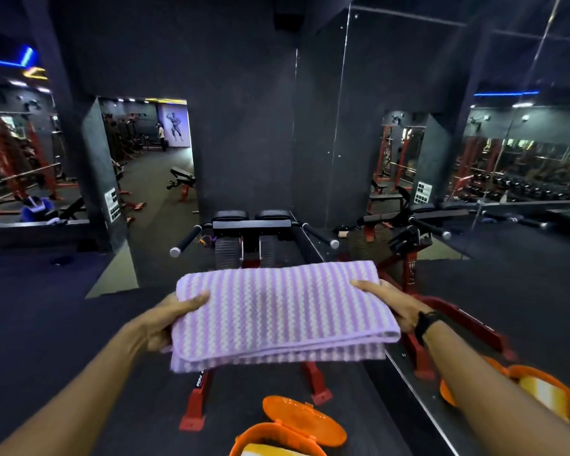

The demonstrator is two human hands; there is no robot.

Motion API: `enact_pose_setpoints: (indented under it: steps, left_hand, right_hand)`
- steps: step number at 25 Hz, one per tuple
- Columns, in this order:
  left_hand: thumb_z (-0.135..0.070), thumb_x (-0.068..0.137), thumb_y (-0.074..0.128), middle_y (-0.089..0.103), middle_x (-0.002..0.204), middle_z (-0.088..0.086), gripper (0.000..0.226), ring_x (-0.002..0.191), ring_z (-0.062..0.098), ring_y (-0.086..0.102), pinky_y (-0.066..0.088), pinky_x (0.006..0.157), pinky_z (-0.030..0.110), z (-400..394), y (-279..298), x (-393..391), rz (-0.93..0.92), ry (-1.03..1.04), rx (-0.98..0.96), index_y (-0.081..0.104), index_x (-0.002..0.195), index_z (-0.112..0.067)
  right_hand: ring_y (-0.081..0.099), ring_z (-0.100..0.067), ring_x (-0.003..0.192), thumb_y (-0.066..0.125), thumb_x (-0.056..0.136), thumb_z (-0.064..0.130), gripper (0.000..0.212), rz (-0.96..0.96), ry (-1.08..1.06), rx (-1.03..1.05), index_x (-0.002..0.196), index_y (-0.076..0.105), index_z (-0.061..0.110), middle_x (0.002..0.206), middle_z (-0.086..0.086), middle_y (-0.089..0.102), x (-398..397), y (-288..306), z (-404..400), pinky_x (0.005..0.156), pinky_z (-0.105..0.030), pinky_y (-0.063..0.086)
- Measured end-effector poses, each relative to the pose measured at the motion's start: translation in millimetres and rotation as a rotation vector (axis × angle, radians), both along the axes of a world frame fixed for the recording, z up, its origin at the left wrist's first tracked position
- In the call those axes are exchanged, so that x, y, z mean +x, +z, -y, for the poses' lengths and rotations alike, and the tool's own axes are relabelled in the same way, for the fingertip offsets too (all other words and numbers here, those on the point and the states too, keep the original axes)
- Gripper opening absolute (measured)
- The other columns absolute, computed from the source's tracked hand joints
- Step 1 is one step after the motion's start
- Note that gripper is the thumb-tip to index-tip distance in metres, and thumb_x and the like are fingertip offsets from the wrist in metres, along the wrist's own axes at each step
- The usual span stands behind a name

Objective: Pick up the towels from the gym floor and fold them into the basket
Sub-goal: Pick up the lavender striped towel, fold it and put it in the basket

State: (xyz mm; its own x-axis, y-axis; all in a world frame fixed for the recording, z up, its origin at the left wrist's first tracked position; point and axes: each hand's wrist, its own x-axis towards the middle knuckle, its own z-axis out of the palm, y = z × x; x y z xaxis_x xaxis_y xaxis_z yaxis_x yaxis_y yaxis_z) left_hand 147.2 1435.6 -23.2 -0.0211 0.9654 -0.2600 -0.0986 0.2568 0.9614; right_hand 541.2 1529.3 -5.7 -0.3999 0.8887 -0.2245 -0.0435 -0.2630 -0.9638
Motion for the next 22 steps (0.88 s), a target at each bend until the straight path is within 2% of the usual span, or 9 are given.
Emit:
enact_pose_setpoints:
  steps: [2, 3, 5, 6, 9, 14, 18, 20, 22]
  left_hand:
    - [-0.027, 0.049, 0.092, 0.07, 0.108, 0.021, 0.076, 0.093, 0.031, 0.07, 0.059, 0.069, 0.037, 1, -5, 4, 0.001, 0.043, 0.056, 0.061, 0.114, -0.001]
    - [-0.022, 0.06, 0.089, 0.071, 0.105, 0.02, 0.061, 0.088, 0.029, 0.071, 0.059, 0.066, 0.035, 1, -5, 7, 0.039, 0.113, 0.078, 0.062, 0.11, 0.001]
    - [-0.014, 0.075, 0.078, 0.073, 0.095, 0.018, 0.035, 0.075, 0.025, 0.072, 0.059, 0.06, 0.032, -2, -5, 12, 0.122, 0.252, 0.073, 0.064, 0.102, 0.003]
    - [-0.013, 0.075, 0.076, 0.073, 0.094, 0.018, 0.031, 0.074, 0.025, 0.072, 0.059, 0.061, 0.033, -4, -5, 12, 0.126, 0.283, 0.061, 0.064, 0.1, 0.002]
    - [-0.012, 0.07, 0.078, 0.07, 0.102, 0.022, 0.032, 0.08, 0.03, 0.069, 0.056, 0.072, 0.038, -3, -5, 18, 0.06, 0.293, 0.022, 0.064, 0.096, 0.001]
    - [-0.006, 0.072, 0.08, 0.07, 0.1, 0.02, 0.037, 0.083, 0.031, 0.069, 0.055, 0.068, 0.036, -11, 2, 47, 0.02, 0.398, 0.105, 0.062, 0.104, 0.002]
    - [-0.003, 0.07, 0.081, 0.07, 0.099, 0.017, 0.039, 0.088, 0.029, 0.068, 0.055, 0.072, 0.037, -19, 12, 77, -0.015, 0.406, 0.239, 0.061, 0.104, 0.001]
    - [-0.005, 0.069, 0.082, 0.07, 0.101, 0.018, 0.04, 0.09, 0.029, 0.068, 0.056, 0.076, 0.039, -20, 16, 86, -0.016, 0.413, 0.26, 0.061, 0.104, -0.001]
    - [-0.018, 0.068, 0.084, 0.07, 0.104, 0.019, 0.045, 0.091, 0.029, 0.068, 0.058, 0.076, 0.039, -19, 17, 99, 0.053, 0.38, 0.282, 0.062, 0.104, -0.002]
  right_hand:
    - [0.071, -0.031, 0.092, 0.084, 0.067, 0.027, 0.066, -0.006, 0.003, -0.006, 0.119, 0.059, -0.004, 0.11, -0.021, 0.069, 5, 0, -4, 0.074, -0.04, 0.059]
    - [0.071, -0.031, 0.091, 0.084, 0.066, 0.027, 0.065, -0.029, -0.002, -0.009, 0.118, 0.059, -0.003, 0.111, -0.021, 0.068, 6, 1, -4, 0.074, -0.04, 0.06]
    - [0.071, -0.028, 0.09, 0.074, 0.079, 0.018, 0.047, -0.01, 0.034, -0.006, 0.118, 0.06, -0.002, 0.114, -0.02, 0.068, 2, -2, 0, 0.076, -0.038, 0.059]
    - [0.071, -0.026, 0.09, 0.072, 0.081, 0.013, 0.042, 0.056, 0.035, 0.013, 0.119, 0.059, -0.002, 0.112, -0.019, 0.069, 0, -6, 2, 0.074, -0.035, 0.059]
    - [0.071, -0.029, 0.092, 0.075, 0.079, 0.011, 0.045, 0.12, -0.068, 0.061, 0.119, 0.058, -0.003, 0.105, -0.017, 0.072, -4, -10, 3, 0.071, -0.033, 0.058]
    - [0.071, -0.03, 0.091, 0.075, 0.077, 0.008, 0.035, 0.118, -0.237, 0.201, 0.108, 0.063, -0.001, 0.102, -0.017, 0.072, -28, 11, 1, 0.077, -0.039, 0.059]
    - [0.07, -0.02, 0.089, 0.079, 0.054, 0.033, 0.048, 0.278, -0.297, 0.433, 0.096, 0.064, 0.015, 0.096, -0.003, 0.072, -59, 25, 12, 0.083, -0.044, 0.057]
    - [0.069, -0.019, 0.089, 0.078, 0.053, 0.037, 0.05, 0.319, -0.301, 0.489, 0.095, 0.061, 0.015, 0.095, -0.001, 0.071, -68, 29, 16, 0.084, -0.045, 0.056]
    - [0.065, -0.012, 0.079, 0.077, 0.059, 0.042, 0.045, 0.407, -0.277, 0.585, 0.091, 0.06, 0.016, 0.09, 0.002, 0.069, -78, 33, 28, 0.077, -0.039, 0.056]
